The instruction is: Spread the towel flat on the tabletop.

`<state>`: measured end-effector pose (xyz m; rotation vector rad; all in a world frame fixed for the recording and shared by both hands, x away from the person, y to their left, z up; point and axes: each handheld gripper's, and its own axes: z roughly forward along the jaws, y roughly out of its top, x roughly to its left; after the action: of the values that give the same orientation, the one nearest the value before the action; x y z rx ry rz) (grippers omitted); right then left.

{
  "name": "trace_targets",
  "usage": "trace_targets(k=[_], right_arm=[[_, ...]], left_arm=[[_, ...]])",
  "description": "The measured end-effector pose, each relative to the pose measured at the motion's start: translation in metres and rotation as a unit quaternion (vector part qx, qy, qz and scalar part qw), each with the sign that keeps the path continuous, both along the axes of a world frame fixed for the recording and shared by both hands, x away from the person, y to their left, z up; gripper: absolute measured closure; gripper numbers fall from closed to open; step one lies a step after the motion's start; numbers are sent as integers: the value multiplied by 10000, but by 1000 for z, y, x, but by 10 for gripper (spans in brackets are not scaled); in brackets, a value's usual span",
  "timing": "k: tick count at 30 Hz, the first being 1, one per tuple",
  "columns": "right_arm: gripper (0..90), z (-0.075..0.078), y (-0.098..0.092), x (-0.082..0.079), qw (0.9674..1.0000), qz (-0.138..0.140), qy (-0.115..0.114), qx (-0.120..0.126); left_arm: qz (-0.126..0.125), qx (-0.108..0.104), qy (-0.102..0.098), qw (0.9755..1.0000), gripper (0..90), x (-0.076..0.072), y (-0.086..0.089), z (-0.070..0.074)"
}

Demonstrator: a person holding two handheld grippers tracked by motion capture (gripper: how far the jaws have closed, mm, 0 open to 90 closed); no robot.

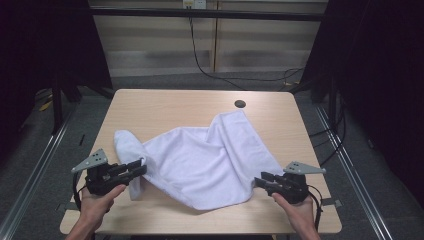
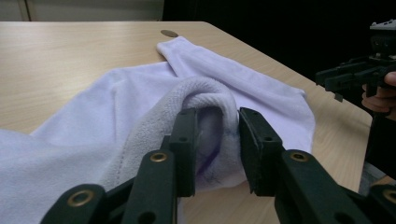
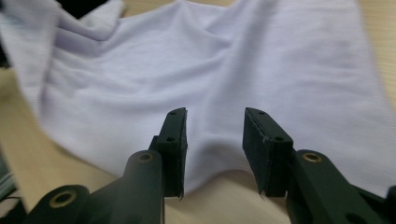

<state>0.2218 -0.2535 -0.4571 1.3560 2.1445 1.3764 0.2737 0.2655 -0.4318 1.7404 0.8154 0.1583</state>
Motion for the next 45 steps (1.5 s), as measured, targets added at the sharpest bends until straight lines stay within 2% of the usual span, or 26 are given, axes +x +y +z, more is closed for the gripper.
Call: trace_targets(k=[3,4,6,8,10,12,13,14,16,17,18,20,22,23,25,27,29,30,32,35,39,41,44,45], right_arm=[[591,-11,-17,10,9994,-309,97,-139],[582,-16,-19,15,9987,-367,113,-329],[555,-27,-22,23,9980,-413,221,-413],[489,-37,-20,30,9957,-499,240,-742],[446,-45,-22,37,9956,-556,367,-655],[449,-50,-21,41,9942,-542,382,-850],[449,-50,-21,41,9942,-542,382,-850],[504,-50,-20,43,9933,-540,324,-972],[591,-50,-20,43,9920,-547,288,-1099],[591,-50,-20,43,9920,-547,288,-1099],[729,-50,-24,46,9919,-523,226,-1136],[817,-49,-28,51,9916,-598,273,-1115],[827,-49,-30,55,9906,-654,253,-1171],[836,-48,-37,64,9895,-800,289,-1170],[836,-48,-45,73,9866,-999,306,-1257],[833,-47,-55,81,9846,-1237,340,-1184],[816,-44,-60,83,9845,-1329,303,-1107],[787,-42,-60,82,9856,-1325,241,-1027],[707,-35,-57,77,9877,-1263,82,-919],[611,-23,-46,62,9925,-1070,-104,-579],[559,-17,-19,44,9982,-493,-165,-299],[546,-18,0,38,9993,-209,-144,-283],[532,-19,33,35,9989,349,-33,-309],[532,-19,33,35,9989,349,-33,-309]], left_arm=[[-12,-78,72,9999,655,2,-1,-5],[-83,-43,82,9999,654,2,-3,-7],[-140,73,111,9998,634,2,-9,-14],[-183,119,163,9996,626,3,-12,-21],[-228,274,196,9992,615,5,-16,-27],[-230,301,262,9989,614,6,-17,-31],[-230,301,262,9989,619,6,-17,-31],[-224,364,299,9986,624,7,-17,-34],[-286,298,374,9984,652,7,-17,-36],[-286,298,374,9984,665,7,-17,-36],[-294,361,353,9983,678,7,-19,-38],[-380,364,366,9979,709,6,-21,-38],[-402,394,363,9978,716,5,-22,-38],[-504,421,364,9972,741,3,-25,-38],[-524,434,375,9970,730,2,-26,-38],[-628,469,419,9960,708,-1,-31,-39],[-656,468,431,9958,680,-2,-32,-39],[-661,467,444,9957,664,-4,-33,-38],[-659,440,432,9959,637,-10,-30,-34],[-619,358,393,9967,583,-16,-25,-29],[-583,366,353,9970,505,-22,-21,-25],[-578,348,308,9972,490,-21,-17,-21],[-439,171,258,9986,497,-11,-12,-15],[-439,171,258,9986,509,-11,-12,-15]])
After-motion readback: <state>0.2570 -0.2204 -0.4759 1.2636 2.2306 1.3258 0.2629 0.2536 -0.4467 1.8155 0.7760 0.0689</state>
